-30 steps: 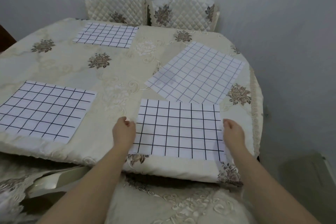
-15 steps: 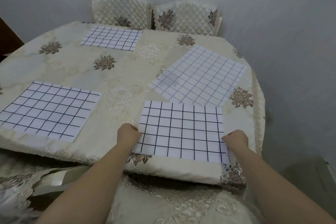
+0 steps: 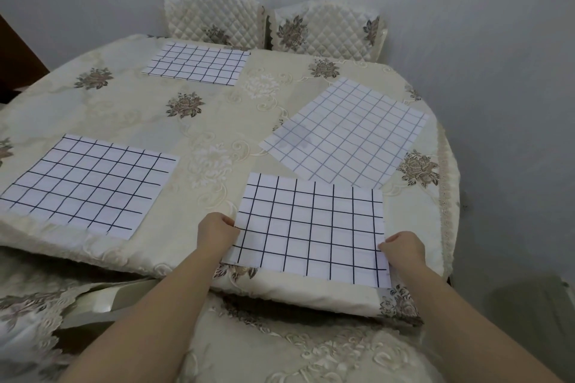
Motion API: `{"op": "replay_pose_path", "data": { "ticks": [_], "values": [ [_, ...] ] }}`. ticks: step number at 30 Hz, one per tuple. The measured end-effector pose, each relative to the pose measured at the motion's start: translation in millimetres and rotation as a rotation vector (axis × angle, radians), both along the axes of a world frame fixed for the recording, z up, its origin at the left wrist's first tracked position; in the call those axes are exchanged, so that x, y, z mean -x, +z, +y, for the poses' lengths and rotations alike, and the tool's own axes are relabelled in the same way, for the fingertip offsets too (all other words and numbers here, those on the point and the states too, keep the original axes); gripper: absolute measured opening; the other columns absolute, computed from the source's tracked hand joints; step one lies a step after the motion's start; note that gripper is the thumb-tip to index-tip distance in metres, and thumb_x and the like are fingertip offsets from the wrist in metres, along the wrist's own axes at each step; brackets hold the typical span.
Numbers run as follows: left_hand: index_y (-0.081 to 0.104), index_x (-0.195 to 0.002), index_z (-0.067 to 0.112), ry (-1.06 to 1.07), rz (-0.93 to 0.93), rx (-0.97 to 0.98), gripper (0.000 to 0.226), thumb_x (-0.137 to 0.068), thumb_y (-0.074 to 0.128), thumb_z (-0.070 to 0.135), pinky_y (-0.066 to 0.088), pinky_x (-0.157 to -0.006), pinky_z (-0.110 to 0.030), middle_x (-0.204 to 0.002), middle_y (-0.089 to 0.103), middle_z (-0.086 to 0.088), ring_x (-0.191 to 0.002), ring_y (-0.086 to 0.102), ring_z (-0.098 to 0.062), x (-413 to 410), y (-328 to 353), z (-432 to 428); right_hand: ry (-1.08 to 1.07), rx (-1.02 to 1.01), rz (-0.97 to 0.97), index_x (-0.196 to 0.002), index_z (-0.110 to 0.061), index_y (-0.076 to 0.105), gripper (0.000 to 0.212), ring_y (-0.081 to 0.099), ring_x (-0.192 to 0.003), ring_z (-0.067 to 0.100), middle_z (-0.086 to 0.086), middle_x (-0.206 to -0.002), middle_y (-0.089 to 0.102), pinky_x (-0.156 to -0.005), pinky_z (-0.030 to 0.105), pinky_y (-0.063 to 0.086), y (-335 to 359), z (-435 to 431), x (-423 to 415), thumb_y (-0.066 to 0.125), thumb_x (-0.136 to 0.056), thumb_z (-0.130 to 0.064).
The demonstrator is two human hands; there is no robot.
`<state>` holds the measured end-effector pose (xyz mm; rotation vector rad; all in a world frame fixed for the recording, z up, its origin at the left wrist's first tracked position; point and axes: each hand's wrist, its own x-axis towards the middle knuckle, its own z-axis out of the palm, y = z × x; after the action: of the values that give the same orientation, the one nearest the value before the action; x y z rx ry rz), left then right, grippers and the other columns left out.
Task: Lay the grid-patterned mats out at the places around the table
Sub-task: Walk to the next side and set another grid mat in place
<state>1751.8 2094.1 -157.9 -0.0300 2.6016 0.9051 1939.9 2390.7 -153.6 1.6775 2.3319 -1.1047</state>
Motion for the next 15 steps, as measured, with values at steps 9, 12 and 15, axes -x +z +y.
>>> {"op": "replay_pose_path", "data": {
  "ticks": [9,12,15],
  "values": [
    [0.060,-0.079,0.014,0.005,0.035,-0.013,0.009,-0.078,0.063,0.005,0.039,-0.071,-0.026,-0.077,0.057,-0.002,-0.079,0.052,-0.020,-4.7,-0.5,-2.0,0.005,0.020,0.023,-0.091,-0.004,0.064,0.010,0.057,-0.081,0.025,0.010,-0.082,0.060,-0.068,0.027,0.041,-2.7,-3.3,-2.7,0.066,-0.084,-0.010],
    [0.063,-0.084,0.012,0.009,0.034,-0.008,0.007,-0.079,0.064,0.008,0.040,-0.071,-0.026,-0.081,0.058,-0.003,-0.080,0.052,-0.020,-4.9,-1.8,-3.4,-0.013,0.017,0.044,-0.083,-0.006,0.062,0.007,0.056,-0.076,0.024,0.006,-0.074,0.059,-0.062,0.026,0.039,-5.1,-4.2,-3.7,0.068,-0.083,-0.011],
    [0.058,-0.077,0.014,0.002,0.031,-0.006,0.009,-0.080,0.066,0.012,0.042,-0.071,-0.027,-0.078,0.057,-0.003,-0.079,0.052,-0.021,-4.1,-2.7,-3.9,-0.027,0.022,0.052,-0.081,-0.008,0.061,0.010,0.055,-0.075,0.024,0.004,-0.071,0.057,-0.060,0.026,0.038,-6.7,-3.5,-4.5,0.069,-0.082,-0.014]
  ]
}}
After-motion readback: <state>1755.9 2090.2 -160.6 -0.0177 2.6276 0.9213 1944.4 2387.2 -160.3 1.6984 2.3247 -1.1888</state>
